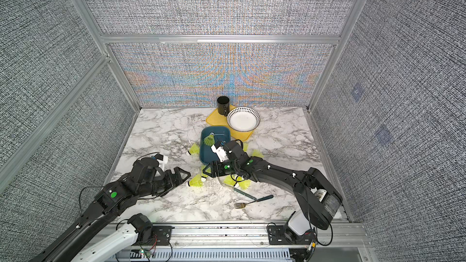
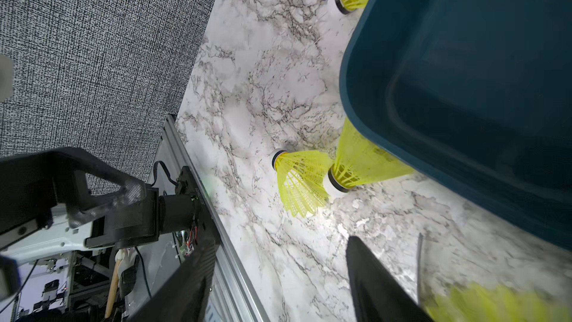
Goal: Put the shuttlecocks into the storage box
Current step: Pick up the shuttlecock at the center of the board.
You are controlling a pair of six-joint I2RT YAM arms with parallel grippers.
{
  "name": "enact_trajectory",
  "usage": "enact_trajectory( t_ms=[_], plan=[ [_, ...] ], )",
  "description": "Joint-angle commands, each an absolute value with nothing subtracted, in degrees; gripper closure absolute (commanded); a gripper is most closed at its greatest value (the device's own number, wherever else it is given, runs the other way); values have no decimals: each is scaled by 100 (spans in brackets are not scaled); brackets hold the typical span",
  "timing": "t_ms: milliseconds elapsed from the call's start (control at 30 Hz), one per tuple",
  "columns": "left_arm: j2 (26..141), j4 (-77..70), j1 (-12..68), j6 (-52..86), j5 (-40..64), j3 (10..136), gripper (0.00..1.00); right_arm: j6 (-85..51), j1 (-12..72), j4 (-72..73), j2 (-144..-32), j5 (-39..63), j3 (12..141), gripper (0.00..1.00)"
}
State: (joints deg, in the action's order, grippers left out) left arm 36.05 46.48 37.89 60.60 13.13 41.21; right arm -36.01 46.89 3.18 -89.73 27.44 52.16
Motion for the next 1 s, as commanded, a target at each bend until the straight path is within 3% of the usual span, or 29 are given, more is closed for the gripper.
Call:
enact_trajectory(
  t_ms=[0, 267, 700, 967],
  plan=[
    [3068, 5428, 3789, 6097, 1681, 3946, 7, -3757, 4828, 610, -9253, 2803, 5381, 34],
    [2234, 6108, 3788, 6268, 1568, 3747, 7, -3915, 5228, 594, -10021, 2582, 5853, 44],
    [2432, 6469, 3788, 5736, 1580, 4076, 7, -3996, 5387, 371, -10729, 2462, 6406, 58],
    [2323, 6452, 3788, 5728, 1626, 4016, 7, -3936, 5401, 246, -10711, 2355, 6416, 59]
  ],
)
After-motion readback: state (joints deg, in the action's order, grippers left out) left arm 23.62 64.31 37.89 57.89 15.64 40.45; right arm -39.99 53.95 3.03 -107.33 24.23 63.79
